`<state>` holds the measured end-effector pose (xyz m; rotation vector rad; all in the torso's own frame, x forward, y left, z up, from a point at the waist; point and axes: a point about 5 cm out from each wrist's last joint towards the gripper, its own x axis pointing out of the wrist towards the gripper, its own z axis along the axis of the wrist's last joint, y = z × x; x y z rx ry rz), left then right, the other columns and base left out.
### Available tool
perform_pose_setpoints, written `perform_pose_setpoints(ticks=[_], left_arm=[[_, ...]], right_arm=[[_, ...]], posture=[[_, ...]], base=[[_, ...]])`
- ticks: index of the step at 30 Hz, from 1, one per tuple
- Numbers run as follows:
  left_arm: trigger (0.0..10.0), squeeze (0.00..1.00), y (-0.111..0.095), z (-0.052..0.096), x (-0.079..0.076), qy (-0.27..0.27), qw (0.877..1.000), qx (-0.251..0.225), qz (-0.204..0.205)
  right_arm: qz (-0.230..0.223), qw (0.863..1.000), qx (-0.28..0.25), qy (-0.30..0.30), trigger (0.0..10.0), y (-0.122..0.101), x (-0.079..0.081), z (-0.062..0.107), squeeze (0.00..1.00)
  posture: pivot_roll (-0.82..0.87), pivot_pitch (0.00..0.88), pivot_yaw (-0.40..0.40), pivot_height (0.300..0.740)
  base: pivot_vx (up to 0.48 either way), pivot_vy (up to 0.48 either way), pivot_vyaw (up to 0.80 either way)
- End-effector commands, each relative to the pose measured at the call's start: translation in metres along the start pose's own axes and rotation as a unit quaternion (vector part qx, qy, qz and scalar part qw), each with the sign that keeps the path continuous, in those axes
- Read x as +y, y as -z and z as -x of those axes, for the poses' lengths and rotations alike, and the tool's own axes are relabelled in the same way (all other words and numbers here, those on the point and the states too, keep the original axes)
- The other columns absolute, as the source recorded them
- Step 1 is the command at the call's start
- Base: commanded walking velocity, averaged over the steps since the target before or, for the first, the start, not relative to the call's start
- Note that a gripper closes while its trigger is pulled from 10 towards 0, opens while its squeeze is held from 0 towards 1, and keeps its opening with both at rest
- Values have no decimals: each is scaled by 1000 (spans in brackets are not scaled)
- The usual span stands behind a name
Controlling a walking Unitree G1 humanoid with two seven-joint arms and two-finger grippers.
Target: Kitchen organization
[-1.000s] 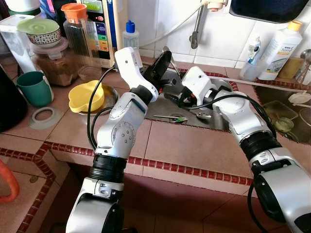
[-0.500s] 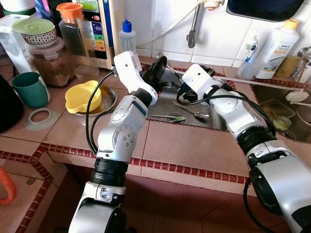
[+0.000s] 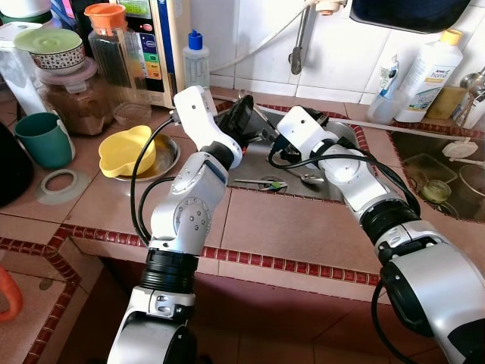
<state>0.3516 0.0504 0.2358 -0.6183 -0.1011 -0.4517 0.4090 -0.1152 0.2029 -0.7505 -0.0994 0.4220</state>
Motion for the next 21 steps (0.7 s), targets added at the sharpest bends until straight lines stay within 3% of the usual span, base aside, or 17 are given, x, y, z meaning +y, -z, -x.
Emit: perform_pose_setpoints(ticks=[1, 5, 11, 12, 13, 14, 17, 21], left_arm=[[1098, 0, 8, 1, -6, -4, 1000, 7, 19], [1137, 0, 9, 1, -5, -7, 1000, 10, 24], [2039, 0, 9, 2, -4, -10, 1000, 11, 26], [2392, 0, 9, 1, -4, -10, 1000, 11, 26], [2392, 0, 9, 1, -4, -10, 1000, 11, 26], [2627, 0, 9, 1, -4, -10, 1000, 11, 26], [3882, 0, 9, 1, -4, -11, 999, 11, 28], [4157, 0, 9, 0, -5, -11, 999, 11, 29]], right_arm=[[-5, 1000, -10, 19, 0, -8, -10, -2, 0], [-12, 1000, -12, 19, 0, -9, -9, -2, 0], [-24, 999, -15, 16, 314, -10, -8, -3, 0], [-26, 999, -16, 14, 9059, -10, -8, -3, 0], [-26, 999, -16, 14, 9059, -10, -8, -3, 0], [-27, 999, -18, 13, 10000, -11, -7, -3, 0], [-42, 999, -20, 10, 10000, -11, -6, -4, 0], [-56, 998, -23, 1, 10000, -12, -1, -5, 0]], posture=[[0, 49, -46, 740], [1, 49, -45, 740], [0, 49, -47, 740], [0, 49, -47, 740], [0, 49, -47, 740], [0, 49, -46, 740], [-1, 50, -46, 740], [1, 51, -48, 740]], base=[[0, 0, 0], [0, 0, 0], [0, 0, 0], [0, 0, 0], [0, 0, 0], [0, 0, 0], [0, 0, 0], [0, 0, 0]])
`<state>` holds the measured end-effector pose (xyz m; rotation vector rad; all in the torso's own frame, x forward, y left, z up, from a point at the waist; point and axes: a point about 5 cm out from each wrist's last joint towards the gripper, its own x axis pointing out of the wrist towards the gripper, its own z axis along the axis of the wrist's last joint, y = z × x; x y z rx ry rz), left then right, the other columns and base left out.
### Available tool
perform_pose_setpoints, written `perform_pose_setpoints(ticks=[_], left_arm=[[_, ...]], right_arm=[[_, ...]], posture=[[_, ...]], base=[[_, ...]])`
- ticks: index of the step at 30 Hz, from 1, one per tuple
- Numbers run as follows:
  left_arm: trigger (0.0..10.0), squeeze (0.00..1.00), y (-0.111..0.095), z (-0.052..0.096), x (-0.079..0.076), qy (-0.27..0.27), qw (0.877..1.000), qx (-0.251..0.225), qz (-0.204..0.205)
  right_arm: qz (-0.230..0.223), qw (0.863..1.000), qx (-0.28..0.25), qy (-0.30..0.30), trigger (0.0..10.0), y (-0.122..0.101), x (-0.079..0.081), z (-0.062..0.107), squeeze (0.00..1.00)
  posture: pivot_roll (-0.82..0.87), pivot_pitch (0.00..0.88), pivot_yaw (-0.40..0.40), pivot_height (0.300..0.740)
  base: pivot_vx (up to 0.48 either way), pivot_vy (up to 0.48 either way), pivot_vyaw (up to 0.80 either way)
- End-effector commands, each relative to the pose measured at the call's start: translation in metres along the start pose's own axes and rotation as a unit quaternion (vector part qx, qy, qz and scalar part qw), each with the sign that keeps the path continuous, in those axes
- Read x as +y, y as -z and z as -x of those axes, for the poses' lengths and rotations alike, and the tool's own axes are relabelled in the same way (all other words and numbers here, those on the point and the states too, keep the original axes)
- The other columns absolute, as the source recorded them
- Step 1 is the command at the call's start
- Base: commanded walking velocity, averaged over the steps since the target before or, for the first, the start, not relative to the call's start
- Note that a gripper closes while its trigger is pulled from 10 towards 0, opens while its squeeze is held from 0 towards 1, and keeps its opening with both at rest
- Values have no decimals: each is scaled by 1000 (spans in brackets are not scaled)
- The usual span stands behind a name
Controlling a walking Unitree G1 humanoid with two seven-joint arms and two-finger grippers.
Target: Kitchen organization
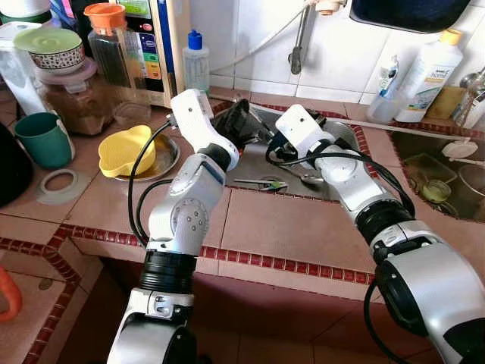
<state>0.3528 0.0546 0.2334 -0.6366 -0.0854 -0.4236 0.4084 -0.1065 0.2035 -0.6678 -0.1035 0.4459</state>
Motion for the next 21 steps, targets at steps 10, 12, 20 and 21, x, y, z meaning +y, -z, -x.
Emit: perform_pose_setpoints(ticks=[10, 12, 20, 21], left_arm=[[4275, 0, 10, -2, -11, 5, 1000, 10, 23], [4235, 0, 10, -2, -11, 5, 1000, 10, 23], [4353, 0, 11, -2, -11, 4, 1000, 10, 22], [4353, 0, 11, -2, -11, 4, 1000, 10, 22]], right_arm=[[-45, 999, -21, -8, 10000, -12, 3, -5, 0], [-51, 998, -25, -9, 10000, -13, 4, -5, 0], [-61, 997, -39, -24, 10000, -17, 8, -6, 0], [-62, 997, -40, -23, 10000, -17, 7, -6, 0]], posture=[[2, 51, -53, 740], [2, 50, -54, 740], [0, 47, -55, 740], [0, 47, -56, 740]], base=[[0, 0, 0], [0, 0, 0], [0, 0, 0], [0, 0, 0]])
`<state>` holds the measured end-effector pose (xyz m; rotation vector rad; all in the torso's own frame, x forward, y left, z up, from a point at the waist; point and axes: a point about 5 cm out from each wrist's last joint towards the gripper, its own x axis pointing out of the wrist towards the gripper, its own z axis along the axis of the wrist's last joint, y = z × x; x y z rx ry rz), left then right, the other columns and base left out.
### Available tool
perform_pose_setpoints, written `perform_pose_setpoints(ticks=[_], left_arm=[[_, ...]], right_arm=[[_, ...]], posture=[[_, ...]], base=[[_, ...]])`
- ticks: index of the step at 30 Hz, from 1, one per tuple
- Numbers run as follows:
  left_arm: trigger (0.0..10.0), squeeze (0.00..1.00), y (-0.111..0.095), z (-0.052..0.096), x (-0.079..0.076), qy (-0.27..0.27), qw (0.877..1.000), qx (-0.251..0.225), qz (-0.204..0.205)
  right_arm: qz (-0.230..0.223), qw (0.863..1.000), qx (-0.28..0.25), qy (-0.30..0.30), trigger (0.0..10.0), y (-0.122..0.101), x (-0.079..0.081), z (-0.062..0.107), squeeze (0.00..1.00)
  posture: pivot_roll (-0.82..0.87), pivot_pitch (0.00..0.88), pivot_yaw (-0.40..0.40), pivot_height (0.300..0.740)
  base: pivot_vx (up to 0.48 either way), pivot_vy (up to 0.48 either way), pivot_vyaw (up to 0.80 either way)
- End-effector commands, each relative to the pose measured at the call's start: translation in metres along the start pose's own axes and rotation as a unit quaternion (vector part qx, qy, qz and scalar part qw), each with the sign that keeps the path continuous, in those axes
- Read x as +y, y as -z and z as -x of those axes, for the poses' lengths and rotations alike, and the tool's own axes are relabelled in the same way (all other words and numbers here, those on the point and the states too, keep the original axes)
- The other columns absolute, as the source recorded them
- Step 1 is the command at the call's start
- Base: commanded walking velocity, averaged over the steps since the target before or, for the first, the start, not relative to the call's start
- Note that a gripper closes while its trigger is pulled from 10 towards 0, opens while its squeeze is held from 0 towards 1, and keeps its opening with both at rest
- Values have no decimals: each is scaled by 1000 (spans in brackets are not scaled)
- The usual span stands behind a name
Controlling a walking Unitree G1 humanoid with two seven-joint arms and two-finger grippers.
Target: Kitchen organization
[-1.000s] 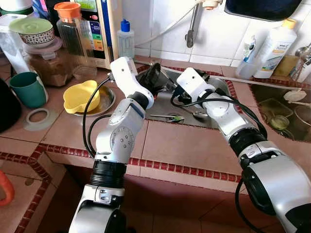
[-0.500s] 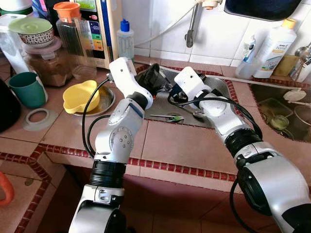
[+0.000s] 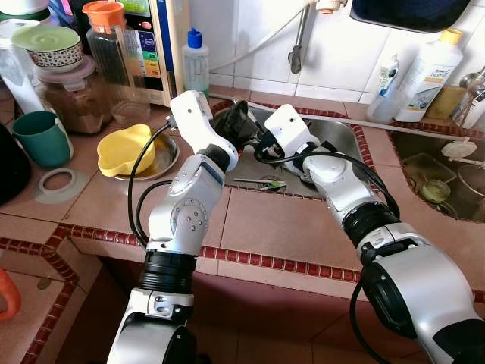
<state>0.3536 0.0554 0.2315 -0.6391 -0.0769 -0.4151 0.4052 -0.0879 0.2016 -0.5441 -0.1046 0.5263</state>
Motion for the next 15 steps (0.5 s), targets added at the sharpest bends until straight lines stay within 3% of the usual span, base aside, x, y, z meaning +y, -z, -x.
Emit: perform_pose_setpoints(ticks=[1, 4, 5, 6, 7, 8, 15], left_arm=[[4353, 0, 10, -2, -13, 10, 1000, 8, 20], [4392, 0, 10, -2, -13, 9, 1000, 10, 19], [4431, 0, 10, -2, -13, 9, 1000, 10, 19], [4431, 0, 10, -2, -13, 9, 1000, 10, 19], [4392, 0, 10, -2, -13, 9, 1000, 10, 18], [4392, 0, 10, -2, -13, 8, 1000, 9, 19], [4353, 0, 9, -3, -13, 9, 1000, 8, 19]], right_arm=[[-2, 1000, -15, 8, 10000, -8, -7, -1, 0], [-3, 1000, -17, 12, 10000, -8, -9, 0, 0], [-3, 1000, -17, 12, 9333, -8, -9, 0, 0], [-3, 1000, -17, 12, 9333, -8, -9, 0, 0], [-4, 1000, -17, 14, 4000, -8, -10, 0, 0], [-3, 1000, -16, 17, 0, -7, -11, 1, 0], [-3, 1000, -11, 19, 0, -5, -11, 1, 0]], posture=[[0, 47, -56, 740], [-2, 46, -57, 740], [-2, 45, -57, 740], [-2, 45, -57, 740], [-1, 45, -58, 740], [-1, 45, -58, 740], [2, 43, -57, 740]], base=[[0, 0, 0], [0, 0, 0], [0, 0, 0], [0, 0, 0], [0, 0, 0], [0, 0, 0], [0, 0, 0]])
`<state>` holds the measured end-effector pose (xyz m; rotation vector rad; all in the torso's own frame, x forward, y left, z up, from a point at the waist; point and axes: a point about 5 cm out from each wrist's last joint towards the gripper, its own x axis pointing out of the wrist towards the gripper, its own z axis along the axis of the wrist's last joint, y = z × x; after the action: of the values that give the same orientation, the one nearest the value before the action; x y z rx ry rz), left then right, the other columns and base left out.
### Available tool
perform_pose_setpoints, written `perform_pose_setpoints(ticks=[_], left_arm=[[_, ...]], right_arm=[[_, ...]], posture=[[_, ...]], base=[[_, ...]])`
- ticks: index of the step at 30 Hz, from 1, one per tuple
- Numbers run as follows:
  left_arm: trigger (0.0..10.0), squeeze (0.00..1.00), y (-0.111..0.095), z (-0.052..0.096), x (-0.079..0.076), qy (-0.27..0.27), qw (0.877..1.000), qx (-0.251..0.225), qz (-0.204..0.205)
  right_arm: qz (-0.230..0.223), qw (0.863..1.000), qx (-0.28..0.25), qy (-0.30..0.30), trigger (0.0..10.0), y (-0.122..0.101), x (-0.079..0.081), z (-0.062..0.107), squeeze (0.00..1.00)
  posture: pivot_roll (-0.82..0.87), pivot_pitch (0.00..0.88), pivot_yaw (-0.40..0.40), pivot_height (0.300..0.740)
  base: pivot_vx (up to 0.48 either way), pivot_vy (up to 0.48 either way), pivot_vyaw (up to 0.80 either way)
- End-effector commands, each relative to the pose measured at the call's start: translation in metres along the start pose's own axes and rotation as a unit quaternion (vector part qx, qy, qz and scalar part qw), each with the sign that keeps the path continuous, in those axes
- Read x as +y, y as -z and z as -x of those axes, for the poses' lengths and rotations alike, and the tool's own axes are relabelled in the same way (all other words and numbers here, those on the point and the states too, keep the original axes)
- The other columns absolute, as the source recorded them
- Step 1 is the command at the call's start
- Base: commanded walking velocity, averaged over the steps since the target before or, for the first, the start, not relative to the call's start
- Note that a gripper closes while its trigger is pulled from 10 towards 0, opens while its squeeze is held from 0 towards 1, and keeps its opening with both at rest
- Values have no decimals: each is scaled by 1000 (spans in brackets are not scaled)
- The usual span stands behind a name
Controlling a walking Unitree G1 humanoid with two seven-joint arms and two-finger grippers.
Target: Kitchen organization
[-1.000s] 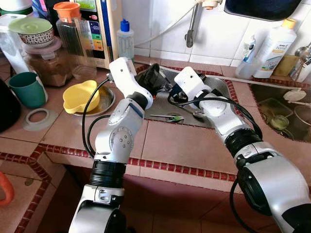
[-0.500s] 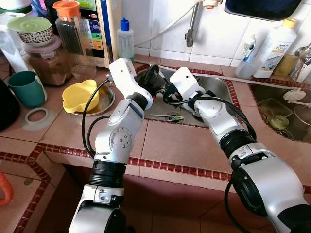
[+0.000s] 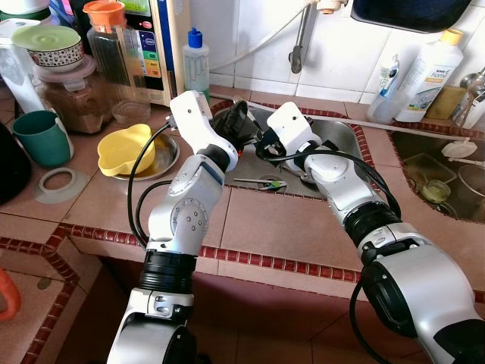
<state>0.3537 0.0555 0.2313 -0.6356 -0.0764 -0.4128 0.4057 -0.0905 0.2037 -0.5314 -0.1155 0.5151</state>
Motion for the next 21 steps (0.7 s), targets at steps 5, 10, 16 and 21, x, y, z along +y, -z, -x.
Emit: perform_pose_setpoints(ticks=[5, 10, 16, 21], left_arm=[[4353, 0, 9, -3, -14, 11, 1000, 8, 21], [4275, 0, 9, -3, -14, 11, 1000, 8, 21], [4314, 0, 10, -3, -14, 11, 1000, 9, 21], [4353, 0, 10, -3, -14, 11, 1000, 9, 21]], right_arm=[[2, 1000, -3, 9, 0, -3, -7, 0, 0], [3, 1000, -3, 11, 0, -4, -8, 0, 0], [-17, 1000, 2, 10, 10000, -1, -7, 0, 0], [-16, 1000, 3, 14, 10000, -1, -7, 0, 1000]], posture=[[1, 41, -58, 740], [1, 42, -58, 740], [1, 45, -59, 740], [1, 45, -59, 740]], base=[[0, 0, 0], [0, 0, 0], [0, 0, 0], [0, 0, 0]])
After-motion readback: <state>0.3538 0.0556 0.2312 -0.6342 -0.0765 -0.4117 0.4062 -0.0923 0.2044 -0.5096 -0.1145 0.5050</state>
